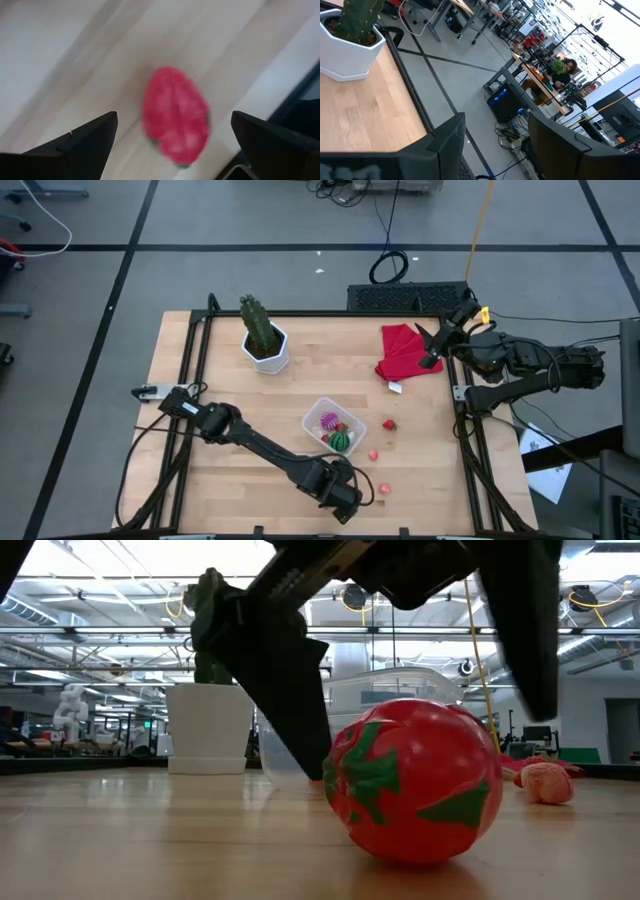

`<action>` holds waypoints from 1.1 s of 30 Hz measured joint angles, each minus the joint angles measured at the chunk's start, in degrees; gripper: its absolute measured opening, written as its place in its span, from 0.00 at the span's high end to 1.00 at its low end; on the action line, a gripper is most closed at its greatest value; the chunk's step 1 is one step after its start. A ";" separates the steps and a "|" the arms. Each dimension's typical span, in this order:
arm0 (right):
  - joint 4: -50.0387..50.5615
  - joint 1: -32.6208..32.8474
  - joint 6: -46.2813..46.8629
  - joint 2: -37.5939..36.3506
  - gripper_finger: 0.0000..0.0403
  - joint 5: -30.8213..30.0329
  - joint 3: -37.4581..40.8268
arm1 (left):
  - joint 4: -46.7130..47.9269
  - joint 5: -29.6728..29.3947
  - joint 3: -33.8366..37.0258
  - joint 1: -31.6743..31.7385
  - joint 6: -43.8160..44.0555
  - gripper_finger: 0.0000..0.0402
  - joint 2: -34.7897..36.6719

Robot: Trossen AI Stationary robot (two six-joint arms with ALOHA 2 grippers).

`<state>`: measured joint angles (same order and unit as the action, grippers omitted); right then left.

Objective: Pick and placing Produce into tupperware
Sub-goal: Put the dragonfruit into the transparent bin

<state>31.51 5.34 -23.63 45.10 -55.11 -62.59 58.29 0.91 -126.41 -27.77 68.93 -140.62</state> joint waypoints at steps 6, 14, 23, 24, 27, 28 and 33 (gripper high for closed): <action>0.00 0.00 -0.01 0.00 0.48 0.00 0.00 | -1.49 0.54 -0.04 -0.08 0.64 0.02 -0.61; 0.00 0.00 -0.01 0.00 0.48 0.00 0.00 | -1.21 0.54 0.14 -0.06 0.39 0.02 -0.87; 0.01 0.00 0.37 -0.01 0.48 -0.02 0.00 | -2.25 2.76 5.00 -0.02 0.63 0.02 -0.37; 0.00 0.00 0.38 -0.02 0.48 -0.02 0.00 | -2.28 2.55 5.03 -0.03 0.64 0.02 -0.37; -0.02 0.00 0.40 0.15 0.48 -0.02 0.00 | -2.55 1.55 5.09 0.13 0.31 0.04 -0.37; -0.02 0.00 0.40 0.25 0.48 -0.02 0.00 | -2.70 1.46 5.09 0.24 0.30 0.06 -0.39; -0.02 0.00 0.42 1.15 0.48 -0.02 0.00 | -3.10 1.51 5.26 0.74 -0.86 0.24 -0.44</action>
<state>31.48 5.34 -23.20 46.26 -55.13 -62.59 55.19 2.42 -121.15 -27.03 68.07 -141.06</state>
